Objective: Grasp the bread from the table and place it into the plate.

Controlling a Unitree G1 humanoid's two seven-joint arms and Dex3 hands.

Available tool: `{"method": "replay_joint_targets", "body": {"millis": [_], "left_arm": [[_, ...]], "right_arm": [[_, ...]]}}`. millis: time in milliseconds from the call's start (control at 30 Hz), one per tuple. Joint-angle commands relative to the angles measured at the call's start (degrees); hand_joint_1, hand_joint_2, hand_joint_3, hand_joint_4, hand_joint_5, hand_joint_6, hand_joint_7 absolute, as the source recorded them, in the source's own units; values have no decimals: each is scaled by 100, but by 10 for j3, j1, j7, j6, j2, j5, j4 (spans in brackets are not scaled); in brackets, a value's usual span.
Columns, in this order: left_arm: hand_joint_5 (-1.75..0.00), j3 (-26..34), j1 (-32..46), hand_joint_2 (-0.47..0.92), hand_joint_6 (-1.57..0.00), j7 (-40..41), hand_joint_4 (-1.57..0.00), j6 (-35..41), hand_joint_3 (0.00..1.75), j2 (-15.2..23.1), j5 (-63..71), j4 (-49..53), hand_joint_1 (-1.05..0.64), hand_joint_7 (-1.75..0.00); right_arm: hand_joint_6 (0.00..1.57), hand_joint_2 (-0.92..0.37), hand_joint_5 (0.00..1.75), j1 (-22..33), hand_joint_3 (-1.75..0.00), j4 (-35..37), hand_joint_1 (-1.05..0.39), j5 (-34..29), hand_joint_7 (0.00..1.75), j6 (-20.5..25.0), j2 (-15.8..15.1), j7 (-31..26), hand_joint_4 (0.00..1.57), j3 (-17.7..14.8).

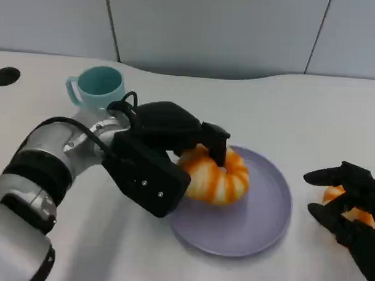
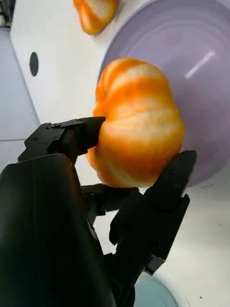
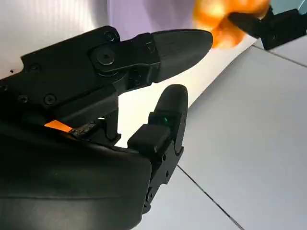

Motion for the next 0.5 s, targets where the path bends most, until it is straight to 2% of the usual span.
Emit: {"method": "replay_joint_targets", "body": {"millis": [33,133,267,367,500], "left_arm": [[-71,0,-22,88,-44,-31,-3,-20,0,10,-10,12,-72,-14],[-56,3,-25,90,-40,-52,-1,-23,0,11,-16,12,-77,-5],[-28,8,-26,91,-27,-81,0,-25,1,12,-33,10,-84,-1],[-18,12,-27,92,-22,-97,0,-24,1,13,-42,6,-88,-1],[-15,14,-26,92,-21,-105,0,-23,1,13,-49,3,-89,-1]], "right_arm": [[68,-92,113,-4,-27,-6,-29,0,62,3,-2,-5,68,-2],[68,-92,114,-4,-27,-6,-30,-2,62,5,-1,-7,69,-2],[69,-92,115,-4,-27,-12,-29,-8,61,18,1,-7,68,0],[69,-92,115,-4,-27,-15,-29,-7,60,27,4,-8,67,-1],[69,-92,115,-4,-26,-17,-30,-7,60,30,4,-8,66,-2]]}}
